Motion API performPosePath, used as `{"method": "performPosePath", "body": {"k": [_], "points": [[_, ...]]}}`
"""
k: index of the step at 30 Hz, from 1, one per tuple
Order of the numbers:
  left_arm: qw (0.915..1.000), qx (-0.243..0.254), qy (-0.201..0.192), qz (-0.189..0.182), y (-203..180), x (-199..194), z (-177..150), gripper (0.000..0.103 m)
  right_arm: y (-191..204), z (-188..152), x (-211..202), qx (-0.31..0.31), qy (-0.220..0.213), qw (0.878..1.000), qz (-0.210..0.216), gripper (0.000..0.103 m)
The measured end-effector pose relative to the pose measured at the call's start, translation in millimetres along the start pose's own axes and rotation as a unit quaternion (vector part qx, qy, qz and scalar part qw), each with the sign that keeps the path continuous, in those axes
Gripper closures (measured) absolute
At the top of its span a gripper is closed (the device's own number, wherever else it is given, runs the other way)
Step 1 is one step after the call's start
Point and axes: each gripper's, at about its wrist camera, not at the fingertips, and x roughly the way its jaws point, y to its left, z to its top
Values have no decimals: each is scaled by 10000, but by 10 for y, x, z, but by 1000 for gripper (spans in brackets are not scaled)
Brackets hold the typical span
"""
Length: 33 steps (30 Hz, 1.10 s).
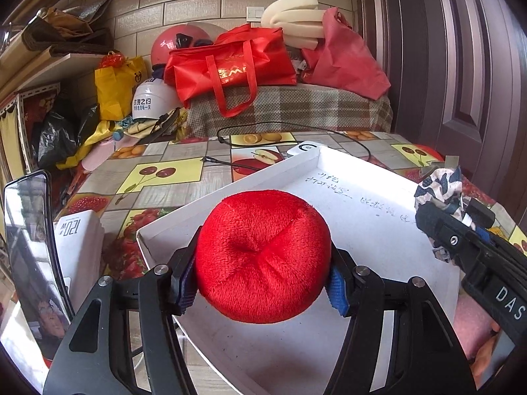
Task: Organize soft objects
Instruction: 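Open the left gripper over the tray while the right releases the scrunchie inside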
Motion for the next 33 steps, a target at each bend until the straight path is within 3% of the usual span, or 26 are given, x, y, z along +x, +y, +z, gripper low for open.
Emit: {"method": "performPosePath", "body": {"k": [2,3,5,10,20,28,33], "points": [[10000,-60,16,-12,25,8,1,36,34,11,45,-72,58,9999,-47,42],[10000,-81,31,-1,32,15,2,33,54,17,69,-120,105,9998,-75,23],[10000,-78,15,-4,32,8,1,18,73,22,70,-166,80,9997,-146,1],[9996,-188,-14,213,65,-2,0,1,99,23,35,-241,-60,9994,-224,0],[9990,-184,-267,302,73,-99,-10,0,94,24,-28,-216,-242,9989,-348,0],[9961,-170,-784,373,73,-291,-44,0,53,-36,-166,23,-367,9989,-282,0],[9953,-484,-820,147,193,-351,-67,0,17,-108,-283,134,-191,9994,-262,0]]}}
